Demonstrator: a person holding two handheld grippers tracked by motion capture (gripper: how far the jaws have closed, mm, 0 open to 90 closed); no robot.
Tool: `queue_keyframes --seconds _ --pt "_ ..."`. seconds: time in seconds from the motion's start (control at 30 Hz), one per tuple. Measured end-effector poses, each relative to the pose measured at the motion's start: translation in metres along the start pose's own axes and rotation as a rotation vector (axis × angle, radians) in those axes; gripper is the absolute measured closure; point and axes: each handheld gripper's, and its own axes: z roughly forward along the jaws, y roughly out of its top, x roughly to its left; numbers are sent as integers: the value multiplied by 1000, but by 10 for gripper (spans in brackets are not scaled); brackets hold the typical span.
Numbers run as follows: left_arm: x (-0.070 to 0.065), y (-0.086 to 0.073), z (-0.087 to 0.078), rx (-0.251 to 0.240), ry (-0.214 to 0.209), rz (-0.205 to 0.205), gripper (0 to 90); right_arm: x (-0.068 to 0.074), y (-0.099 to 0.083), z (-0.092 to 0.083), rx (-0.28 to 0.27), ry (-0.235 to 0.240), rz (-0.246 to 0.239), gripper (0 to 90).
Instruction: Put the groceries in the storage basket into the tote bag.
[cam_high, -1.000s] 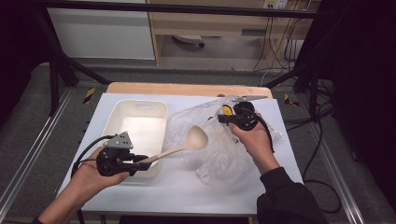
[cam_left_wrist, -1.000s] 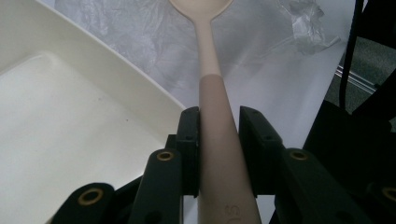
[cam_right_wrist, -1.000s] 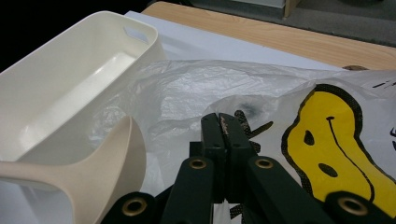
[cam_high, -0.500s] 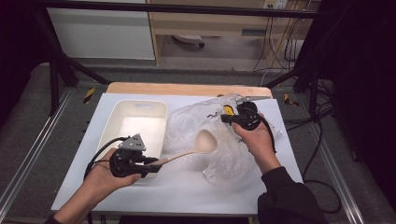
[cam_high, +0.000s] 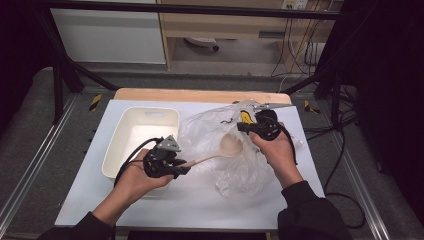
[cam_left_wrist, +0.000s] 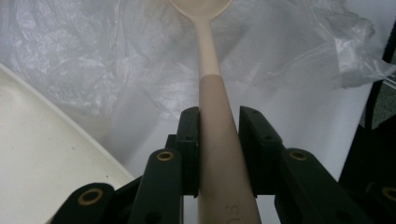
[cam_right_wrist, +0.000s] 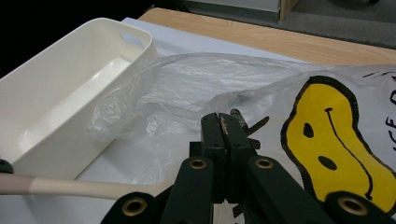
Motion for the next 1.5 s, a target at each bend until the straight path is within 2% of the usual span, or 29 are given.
queue_keyframes --seconds 0.4,0.5,0.67,0.7,0.8,1.1,1.5 --pt "2 24 27 -23 41 -15 698 0 0 -5 -8 7 -5 900" --pt "2 30 38 -27 69 -18 698 1 1 -4 -9 6 -6 900" --pt "2 36 55 -61 111 -27 698 2 2 -3 -13 10 -5 900" --pt "2 37 57 -71 109 -40 698 2 2 -3 -12 11 -6 900" --pt "1 38 64 -80 106 -47 698 2 1 -2 -9 10 -9 900" --pt "-10 42 82 -89 107 -19 699 4 2 2 -5 14 -11 900" --pt "-16 42 101 -105 121 -13 699 6 5 2 -5 22 -12 900"
